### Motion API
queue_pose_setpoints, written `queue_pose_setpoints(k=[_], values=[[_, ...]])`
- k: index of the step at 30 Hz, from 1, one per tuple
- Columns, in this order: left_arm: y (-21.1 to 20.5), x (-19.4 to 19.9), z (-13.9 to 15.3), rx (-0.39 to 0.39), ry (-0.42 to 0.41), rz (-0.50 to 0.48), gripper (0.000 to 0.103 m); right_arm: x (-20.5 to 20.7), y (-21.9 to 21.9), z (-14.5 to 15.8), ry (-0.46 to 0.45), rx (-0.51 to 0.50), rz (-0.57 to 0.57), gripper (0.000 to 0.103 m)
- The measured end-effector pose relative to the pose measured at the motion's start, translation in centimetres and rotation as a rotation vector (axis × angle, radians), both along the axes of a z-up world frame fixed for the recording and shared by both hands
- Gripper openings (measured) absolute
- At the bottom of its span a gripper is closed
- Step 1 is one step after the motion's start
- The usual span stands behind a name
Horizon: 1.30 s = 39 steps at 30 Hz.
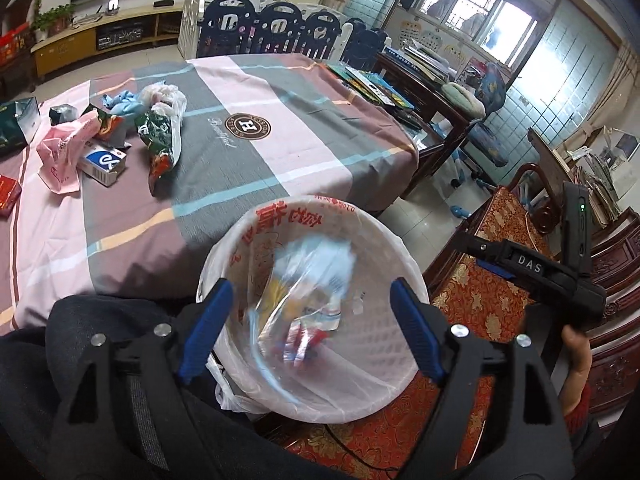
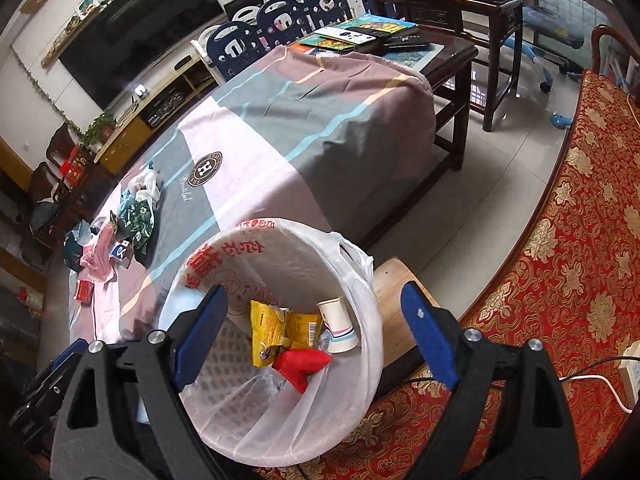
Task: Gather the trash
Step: 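Drop the paper cup and plastic bag into the wastebasket with both tools, then grasp the red cigarette box with the left tool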
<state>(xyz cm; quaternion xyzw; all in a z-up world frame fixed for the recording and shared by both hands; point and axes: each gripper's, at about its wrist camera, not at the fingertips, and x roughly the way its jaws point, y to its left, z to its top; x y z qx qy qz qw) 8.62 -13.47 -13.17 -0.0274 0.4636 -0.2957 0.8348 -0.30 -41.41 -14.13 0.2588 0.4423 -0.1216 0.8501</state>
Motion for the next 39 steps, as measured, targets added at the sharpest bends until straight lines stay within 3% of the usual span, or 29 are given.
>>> queue_pose_setpoints(k=[7,15,19,23,27,33,36,39], values=[[2.6,1.2,-0.2,0.010,0.014,0.124,0.087,0.8,2.6,0.2,-0.004,-0.059,0.070,0.086],[5.0,1.7,0.5,0.090,-0.059,0.253,0.092,0.7,6.8,2.8,-0.106,-0.248,0.137,0.090],[6.2,2.1,0.6,0.144,-0.101,0.302,0.093,0.4,9.0,3.8,-0.217,-0.375,0.125,0.099],[8.7,3.6,0.1,0.230,-0.142,0.374,0.094,-0.4,11.2,4.2,-0.402,-0.446,0.130,0.100],[14.6,7.1,-1.0,0.269,-0.098,0.547,0.095,2.0,12.8,3.4,-0.321,-0.419,0.232,0.100],[26.8,15.9,-4.3,0.110,0.121,0.892,0.096,6.2,13.4,0.9,-0.176,-0.219,0.297,0.100],[30.3,20.7,-5.9,0.103,0.209,0.977,0.096,7.5,13.6,0.0,-0.135,-0.153,0.295,0.100],[31.6,24.9,-6.8,0.133,0.226,0.995,0.096,8.7,14.4,-1.1,-0.100,-0.136,0.303,0.100]])
